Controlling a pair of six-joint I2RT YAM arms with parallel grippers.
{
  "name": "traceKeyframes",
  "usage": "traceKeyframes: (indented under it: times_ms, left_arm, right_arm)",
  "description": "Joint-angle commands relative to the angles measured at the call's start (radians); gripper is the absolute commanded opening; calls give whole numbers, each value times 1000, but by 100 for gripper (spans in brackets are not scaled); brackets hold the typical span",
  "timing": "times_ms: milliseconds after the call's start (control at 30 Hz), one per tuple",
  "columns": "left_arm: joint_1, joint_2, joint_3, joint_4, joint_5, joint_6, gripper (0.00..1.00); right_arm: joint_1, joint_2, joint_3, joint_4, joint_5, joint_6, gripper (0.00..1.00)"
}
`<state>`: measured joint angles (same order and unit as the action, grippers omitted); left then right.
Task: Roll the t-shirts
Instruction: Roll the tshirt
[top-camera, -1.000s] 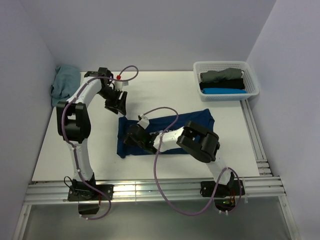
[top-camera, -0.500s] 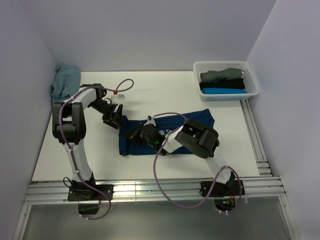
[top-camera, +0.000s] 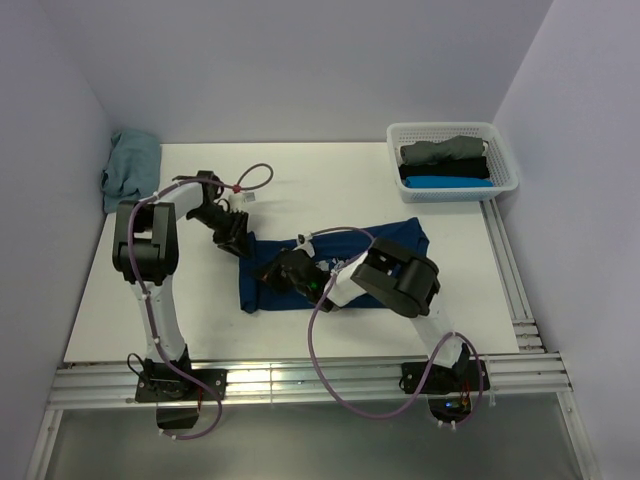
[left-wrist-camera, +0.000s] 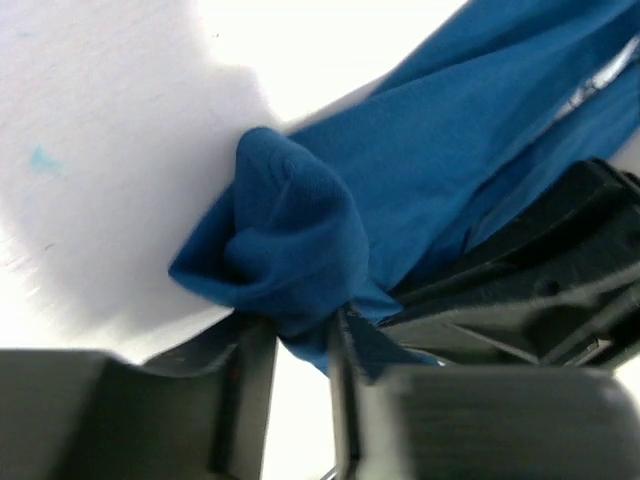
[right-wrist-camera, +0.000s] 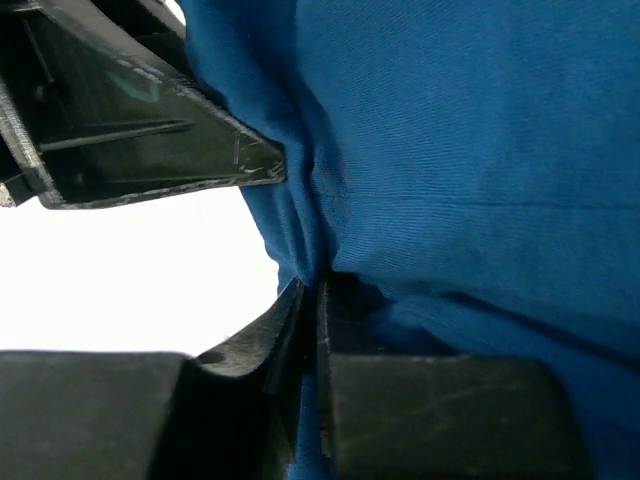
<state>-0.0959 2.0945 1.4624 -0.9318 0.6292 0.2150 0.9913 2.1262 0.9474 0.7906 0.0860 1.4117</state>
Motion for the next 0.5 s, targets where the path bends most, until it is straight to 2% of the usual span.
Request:
traceKeyframes:
  times_ms: [0,67,100,200,367,467]
  left_arm:
    - [-28,-8,3,56,-77,-35,27]
    - [-33,-20,3,56,-114,-39,17]
    - [-39,-24,1,53,-131,-39,14]
    - [-51,-34,6,42,-172,-32,8]
    - [-64,-40,7,31,-224,-23,7]
    - [-73,-42,10,25,-238,-23,6]
  right_arm:
    - [23,-89,36,-207,81,-51,17]
    - [36,-123,66,-289,112,-86,25]
    - [41,-133,82,-380,126,-98,34]
    - [69,-175,146,-561,204,-141,43]
    - [118,-230,218,-744,322,-180,45]
    - [144,-250,275,-844,388,-206,41]
